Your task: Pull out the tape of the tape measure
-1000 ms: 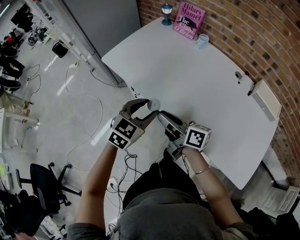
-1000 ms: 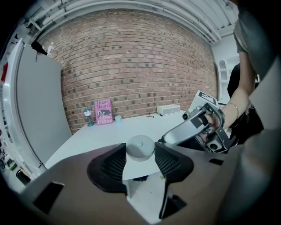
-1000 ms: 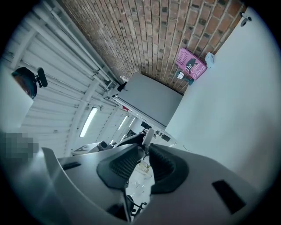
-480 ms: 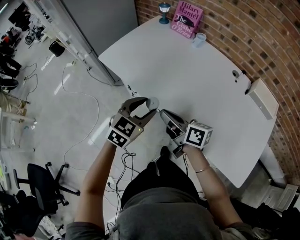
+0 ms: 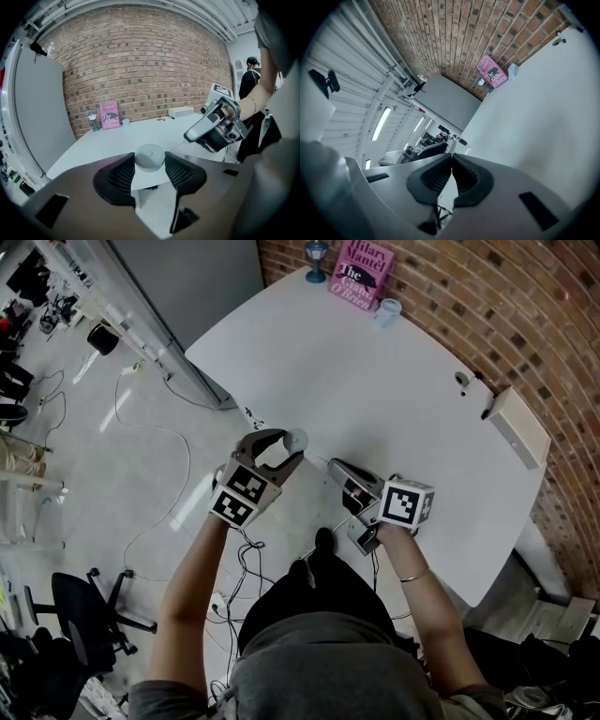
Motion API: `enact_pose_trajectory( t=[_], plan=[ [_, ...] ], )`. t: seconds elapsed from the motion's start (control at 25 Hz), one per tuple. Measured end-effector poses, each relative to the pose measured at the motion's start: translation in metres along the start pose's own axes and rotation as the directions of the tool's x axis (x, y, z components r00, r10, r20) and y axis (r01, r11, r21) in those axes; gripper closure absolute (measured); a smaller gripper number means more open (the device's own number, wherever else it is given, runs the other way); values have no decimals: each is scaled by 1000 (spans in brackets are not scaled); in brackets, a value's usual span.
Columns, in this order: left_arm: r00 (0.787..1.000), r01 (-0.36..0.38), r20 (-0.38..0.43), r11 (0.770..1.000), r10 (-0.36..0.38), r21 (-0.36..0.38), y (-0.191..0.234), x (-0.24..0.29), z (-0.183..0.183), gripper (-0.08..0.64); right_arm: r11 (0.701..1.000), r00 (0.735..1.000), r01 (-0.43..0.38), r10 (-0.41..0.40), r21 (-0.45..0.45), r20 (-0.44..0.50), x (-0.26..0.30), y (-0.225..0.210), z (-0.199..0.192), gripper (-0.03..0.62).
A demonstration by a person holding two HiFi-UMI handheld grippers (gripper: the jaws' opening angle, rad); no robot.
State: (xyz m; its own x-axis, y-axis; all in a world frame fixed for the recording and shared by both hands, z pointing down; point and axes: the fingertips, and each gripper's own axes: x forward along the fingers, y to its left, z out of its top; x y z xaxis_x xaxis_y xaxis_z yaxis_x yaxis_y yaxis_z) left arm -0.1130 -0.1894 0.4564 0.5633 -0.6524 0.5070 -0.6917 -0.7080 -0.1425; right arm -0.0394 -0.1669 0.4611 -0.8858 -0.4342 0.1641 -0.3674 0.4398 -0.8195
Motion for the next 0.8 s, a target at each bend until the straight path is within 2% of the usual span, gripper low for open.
enact_pose_trajectory(
  t=[0.28,0.52,0.8],
  plan=[
    [999,-9,-33,1000,9,-15,12,2,-13,348,1000,1000,30,-30,8,-5,-26,-10,-1,583],
    [997,-39,-67,999,37,-25,31,3,-24,348,997,999,53,-53,53,-13,-50,-23,-1,583],
    [989,-104,-113,993,98,-51,62,-1,-43,348,991,995,100,-100,84,-5,-77,-43,5,583]
  ],
)
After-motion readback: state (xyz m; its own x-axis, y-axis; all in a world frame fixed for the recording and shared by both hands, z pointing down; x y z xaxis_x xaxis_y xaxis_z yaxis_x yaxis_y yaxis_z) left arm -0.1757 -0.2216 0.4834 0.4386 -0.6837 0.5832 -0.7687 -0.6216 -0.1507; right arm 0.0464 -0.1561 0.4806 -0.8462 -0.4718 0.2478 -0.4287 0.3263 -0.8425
